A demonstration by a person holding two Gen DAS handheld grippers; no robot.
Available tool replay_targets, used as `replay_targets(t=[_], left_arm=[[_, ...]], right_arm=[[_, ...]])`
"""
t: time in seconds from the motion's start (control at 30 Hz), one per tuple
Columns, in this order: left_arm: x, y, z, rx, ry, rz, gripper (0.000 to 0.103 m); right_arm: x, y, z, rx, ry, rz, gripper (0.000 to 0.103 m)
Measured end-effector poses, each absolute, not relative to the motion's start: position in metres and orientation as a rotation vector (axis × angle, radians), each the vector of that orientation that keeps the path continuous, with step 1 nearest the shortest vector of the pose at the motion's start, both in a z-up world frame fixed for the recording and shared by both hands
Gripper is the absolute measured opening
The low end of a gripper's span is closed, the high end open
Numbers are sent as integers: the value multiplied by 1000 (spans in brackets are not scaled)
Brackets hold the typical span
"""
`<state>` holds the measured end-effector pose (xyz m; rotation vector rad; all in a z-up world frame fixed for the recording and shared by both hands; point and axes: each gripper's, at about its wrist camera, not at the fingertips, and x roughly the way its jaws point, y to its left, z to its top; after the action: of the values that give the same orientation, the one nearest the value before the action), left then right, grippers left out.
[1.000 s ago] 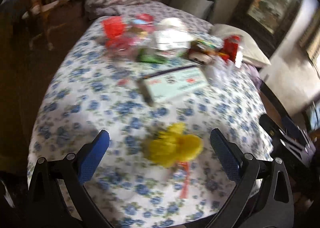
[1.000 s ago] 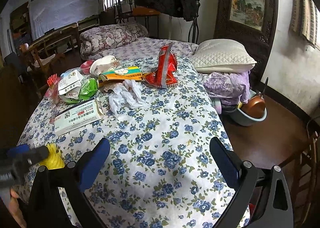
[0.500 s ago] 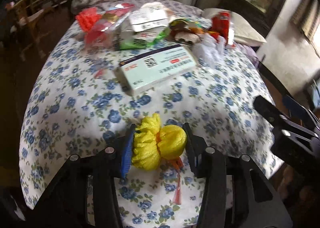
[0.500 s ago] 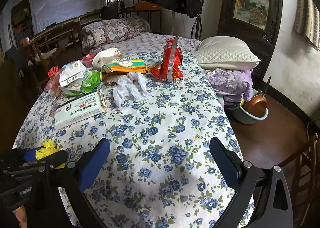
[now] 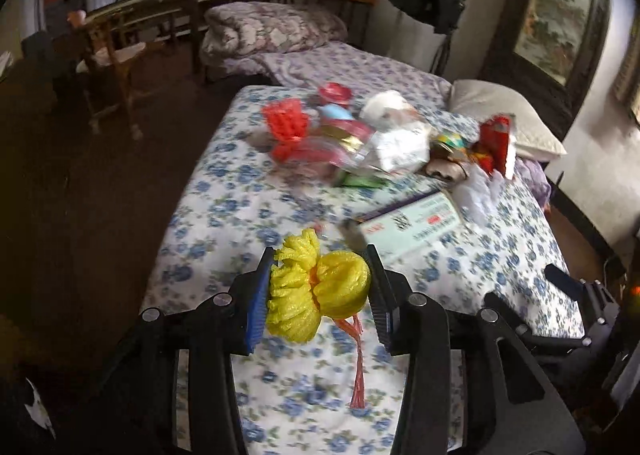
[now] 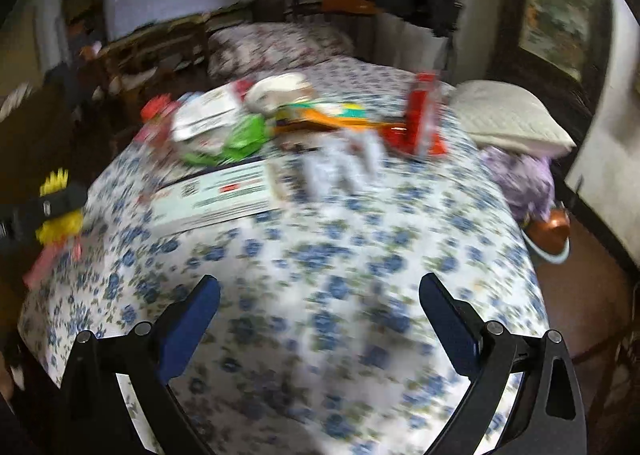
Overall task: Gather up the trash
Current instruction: 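Lower the left tool onto the yellow mesh bundle and close it, then grasp the white medicine box with the right tool while the left tool holds the yellow bundle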
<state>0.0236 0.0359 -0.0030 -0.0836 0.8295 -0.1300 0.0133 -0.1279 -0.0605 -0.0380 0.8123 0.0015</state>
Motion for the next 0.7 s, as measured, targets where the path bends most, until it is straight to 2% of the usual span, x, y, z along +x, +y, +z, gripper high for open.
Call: replay_targets(t=[0.23, 0.33, 0.43, 0.7], left_arm=[[33, 78, -10, -159, 849, -65, 44], [39, 90, -17, -192, 880, -53, 44], [43, 93, -19, -214, 895, -73, 44], [47, 82, -22, -186, 914, -94, 44]], right_arm=[[50, -72, -54, -169, 865, 232, 97], [71, -63, -60, -258, 959, 283, 97], [84, -64, -62, -322, 960, 268, 97], [108, -69, -64, -173, 963, 165, 97]])
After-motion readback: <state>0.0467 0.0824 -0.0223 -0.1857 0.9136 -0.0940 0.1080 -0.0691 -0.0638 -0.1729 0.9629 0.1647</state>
